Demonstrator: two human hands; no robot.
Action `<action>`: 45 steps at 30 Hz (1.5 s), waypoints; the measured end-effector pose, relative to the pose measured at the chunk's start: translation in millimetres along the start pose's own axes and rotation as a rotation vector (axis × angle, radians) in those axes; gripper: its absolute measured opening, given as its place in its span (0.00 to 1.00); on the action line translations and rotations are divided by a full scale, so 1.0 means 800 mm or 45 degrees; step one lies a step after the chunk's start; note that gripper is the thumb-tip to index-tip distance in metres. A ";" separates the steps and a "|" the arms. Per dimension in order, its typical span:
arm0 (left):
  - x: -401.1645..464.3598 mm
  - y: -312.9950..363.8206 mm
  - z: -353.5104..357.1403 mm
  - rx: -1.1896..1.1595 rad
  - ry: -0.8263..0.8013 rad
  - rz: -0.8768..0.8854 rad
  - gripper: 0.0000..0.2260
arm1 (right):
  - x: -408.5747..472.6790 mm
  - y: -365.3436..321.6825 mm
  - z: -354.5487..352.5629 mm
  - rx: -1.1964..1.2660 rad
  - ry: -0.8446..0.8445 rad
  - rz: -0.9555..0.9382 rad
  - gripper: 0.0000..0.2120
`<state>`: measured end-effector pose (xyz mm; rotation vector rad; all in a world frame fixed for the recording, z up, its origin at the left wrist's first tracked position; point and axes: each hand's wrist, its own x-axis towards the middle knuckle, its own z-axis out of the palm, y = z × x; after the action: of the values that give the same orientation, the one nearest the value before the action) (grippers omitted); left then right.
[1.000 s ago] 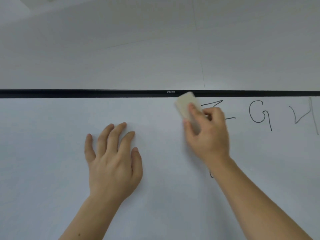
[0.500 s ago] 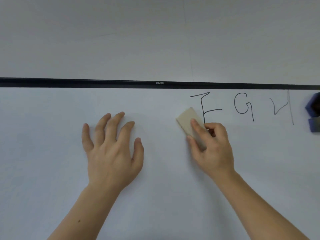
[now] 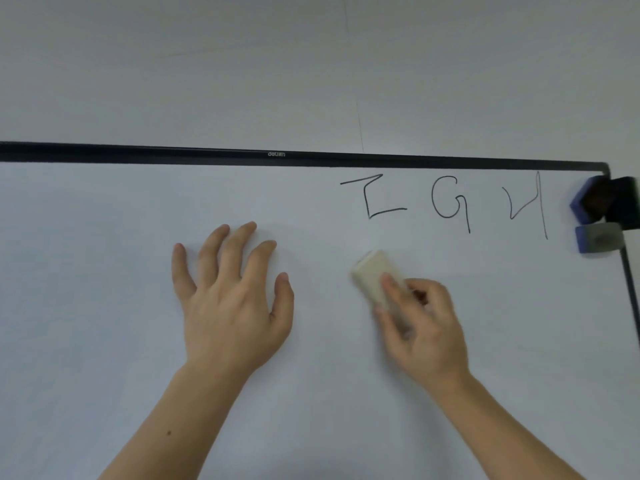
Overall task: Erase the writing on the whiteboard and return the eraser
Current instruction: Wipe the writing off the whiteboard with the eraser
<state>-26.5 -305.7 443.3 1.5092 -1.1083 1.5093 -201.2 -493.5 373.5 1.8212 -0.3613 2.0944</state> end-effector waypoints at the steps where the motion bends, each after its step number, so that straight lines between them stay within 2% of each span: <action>1: 0.000 0.001 0.002 0.002 0.000 -0.002 0.19 | 0.007 0.016 -0.004 -0.004 0.038 0.127 0.21; 4: -0.001 0.009 0.008 0.000 0.003 -0.002 0.19 | 0.016 0.031 -0.004 0.001 0.108 0.337 0.22; 6: -0.003 0.017 0.012 -0.009 0.003 0.002 0.19 | 0.008 0.011 0.005 0.053 0.122 0.316 0.22; 9: -0.004 0.037 0.020 -0.017 -0.008 0.019 0.19 | -0.017 -0.020 0.014 0.114 0.038 0.152 0.22; 12: -0.011 0.053 0.029 -0.026 0.009 0.052 0.18 | -0.038 -0.013 0.006 0.120 -0.004 0.103 0.22; 18: -0.033 0.079 0.045 -0.004 -0.008 0.125 0.17 | -0.064 0.047 -0.025 0.050 0.080 0.357 0.22; 20: -0.029 0.083 0.048 0.008 -0.013 0.122 0.17 | -0.053 0.050 -0.021 0.052 0.100 0.368 0.22; 24: -0.002 0.088 0.049 0.019 0.005 0.113 0.18 | 0.008 0.030 0.006 0.083 0.123 0.262 0.21; 30: 0.066 0.087 0.050 0.016 0.107 0.064 0.19 | 0.115 0.003 0.035 0.187 -0.003 -0.176 0.21; 32: 0.093 0.088 0.049 0.014 0.141 0.077 0.19 | 0.144 0.024 0.036 0.144 0.029 -0.174 0.21; 38: 0.166 0.074 0.049 0.081 0.146 0.085 0.19 | 0.177 0.067 0.027 0.064 0.162 0.212 0.22; 40: 0.185 0.066 0.047 0.045 0.094 -0.007 0.21 | 0.171 0.038 0.034 0.079 0.153 0.158 0.22; 42: 0.195 0.061 0.046 0.010 0.048 -0.082 0.27 | 0.162 -0.001 0.047 0.139 0.107 -0.001 0.22; 45: 0.193 0.058 0.047 0.021 0.043 -0.059 0.28 | 0.155 -0.029 0.053 0.172 0.042 -0.139 0.21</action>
<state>-64.0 -370.0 591.2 1.5047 -1.0372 1.5103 -168.1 -478.7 501.7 1.8340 -0.1119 2.1158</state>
